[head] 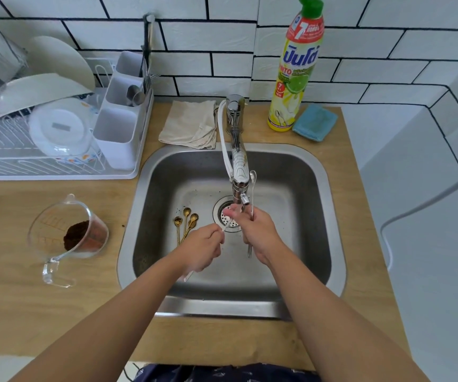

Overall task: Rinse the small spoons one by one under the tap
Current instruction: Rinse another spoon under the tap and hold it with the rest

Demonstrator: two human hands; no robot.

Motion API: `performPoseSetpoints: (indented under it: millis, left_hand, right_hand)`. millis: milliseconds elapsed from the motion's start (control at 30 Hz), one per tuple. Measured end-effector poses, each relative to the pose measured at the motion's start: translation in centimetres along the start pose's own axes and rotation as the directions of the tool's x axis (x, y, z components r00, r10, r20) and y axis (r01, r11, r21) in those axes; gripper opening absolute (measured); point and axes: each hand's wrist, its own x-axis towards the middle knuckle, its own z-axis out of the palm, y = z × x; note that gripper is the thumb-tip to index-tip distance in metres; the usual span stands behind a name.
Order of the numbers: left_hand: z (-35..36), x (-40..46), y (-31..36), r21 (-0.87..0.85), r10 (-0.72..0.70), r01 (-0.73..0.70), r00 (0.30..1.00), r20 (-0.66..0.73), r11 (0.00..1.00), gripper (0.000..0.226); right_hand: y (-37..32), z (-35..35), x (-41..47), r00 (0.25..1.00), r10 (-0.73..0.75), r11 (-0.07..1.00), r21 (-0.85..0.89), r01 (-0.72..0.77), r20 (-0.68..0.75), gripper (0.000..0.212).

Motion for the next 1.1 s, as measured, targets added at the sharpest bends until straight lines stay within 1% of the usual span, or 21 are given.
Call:
performPoseSetpoints:
  millis: [100, 167, 233, 300, 333, 367, 433, 533, 567, 633, 667, 700, 767, 867, 933, 1000, 1033, 1100]
  left_hand:
    - [0.6, -0.1, -0.4, -0.01, -0.007, 0.007, 1.0, 0.019, 1.0, 0.029]
    - [1.0, 0.0, -0.5, -0.039, -0.006, 0.006, 1.0, 0.018, 0.999, 0.028]
    - [1.1, 0.1, -0.5, -0.078, -0.017, 0.019, 0.999, 0.028, 0.997, 0.027]
    - [0.9, 0.2, -0.2, -0.128, -0.041, 0.046, 0.998, 0.042, 0.991, 0.026]
    - [0.8, 0.2, -0.1, -0.162, -0.056, 0.064, 0.997, 0.051, 0.985, 0.025]
    - [0.6, 0.1, 0.1, -0.191, -0.067, 0.078, 0.996, 0.063, 0.978, 0.025]
    - [0.3, -0.1, 0.3, -0.207, -0.074, 0.093, 0.992, 0.098, 0.974, 0.025]
    - [0.2, -0.3, 0.6, -0.196, -0.079, 0.103, 0.989, 0.123, 0.975, 0.031]
    - [0.2, -0.3, 0.6, -0.201, -0.088, 0.111, 0.989, 0.119, 0.973, 0.034]
    - [0.0, 0.0, 0.6, -0.192, -0.098, 0.115, 0.991, 0.093, 0.975, 0.042]
    - [-0.1, 0.1, 0.5, -0.174, -0.089, 0.101, 0.993, 0.078, 0.98, 0.043]
    - [-0.2, 0.2, 0.3, -0.155, -0.071, 0.08, 0.996, 0.063, 0.985, 0.042]
    - [-0.2, 0.4, -0.1, -0.139, -0.034, 0.037, 0.999, 0.027, 0.99, 0.038]
    - [0.0, 0.5, -0.5, -0.111, 0.01, -0.011, 1.0, -0.015, 0.994, 0.035]
    - [0.3, 0.4, -0.6, -0.093, 0.029, -0.033, 0.999, -0.039, 0.995, 0.035]
    - [0.4, 0.3, -0.6, -0.068, 0.045, -0.049, 0.997, -0.055, 0.996, 0.035]
    - [0.4, 0.3, -0.5, -0.048, 0.054, -0.057, 0.997, -0.059, 0.997, 0.035]
    - [0.2, 0.2, -0.4, -0.014, 0.066, -0.067, 0.996, -0.059, 0.998, 0.036]
  right_hand:
    - [0.2, 0.3, -0.1, 0.995, -0.03, 1.0, -0.009, 0.029, -0.092, 0.01]
    - [0.0, 0.3, 0.1, 0.991, -0.017, 0.999, -0.046, 0.011, -0.132, 0.011]
    - [-0.2, 0.1, 0.0, 0.993, 0.002, 0.999, -0.05, -0.008, -0.12, 0.02]
    - [-0.3, -0.2, 0.0, 0.998, 0.013, 1.0, -0.015, -0.014, -0.066, 0.018]
    - [-0.3, -0.4, -0.1, 0.999, 0.008, 1.0, -0.003, -0.008, -0.033, 0.014]
    - [-0.2, -0.4, -0.1, 1.0, -0.006, 1.0, -0.006, 0.006, -0.008, 0.015]
    - [-0.1, -0.2, -0.2, 0.999, -0.039, 0.999, -0.017, 0.039, -0.016, 0.024]
    - [-0.6, -0.1, 0.1, 0.997, -0.024, 0.999, -0.043, 0.021, -0.071, 0.015]
    - [-0.8, 0.0, 0.1, 0.997, -0.007, 0.999, -0.037, 0.004, -0.074, 0.02]
    - [-0.9, 0.0, 0.1, 0.998, 0.025, 0.999, 0.041, -0.023, -0.064, 0.028]
    - [-0.8, 0.0, 0.1, 0.998, 0.036, 0.996, 0.079, -0.032, -0.052, 0.029]
    - [-0.8, -0.1, -0.1, 0.998, 0.037, 0.995, 0.095, -0.033, -0.041, 0.027]
    - [-0.4, -0.3, -0.5, 0.999, 0.011, 0.998, 0.06, -0.009, -0.035, 0.018]
    - [0.2, -0.1, -1.1, 0.998, -0.059, 0.996, 0.06, 0.06, -0.018, 0.028]
    - [0.0, 0.1, -1.2, 0.995, -0.091, 0.993, 0.076, 0.095, -0.049, 0.024]
    - [-0.5, 0.4, -1.1, 0.993, -0.084, 0.995, 0.044, 0.088, -0.083, 0.012]
    - [-0.7, 0.5, -1.0, 0.993, -0.072, 0.997, 0.031, 0.075, -0.096, 0.013]
    - [-0.9, 0.5, -0.8, 0.993, -0.016, 0.998, 0.057, 0.023, -0.115, 0.023]
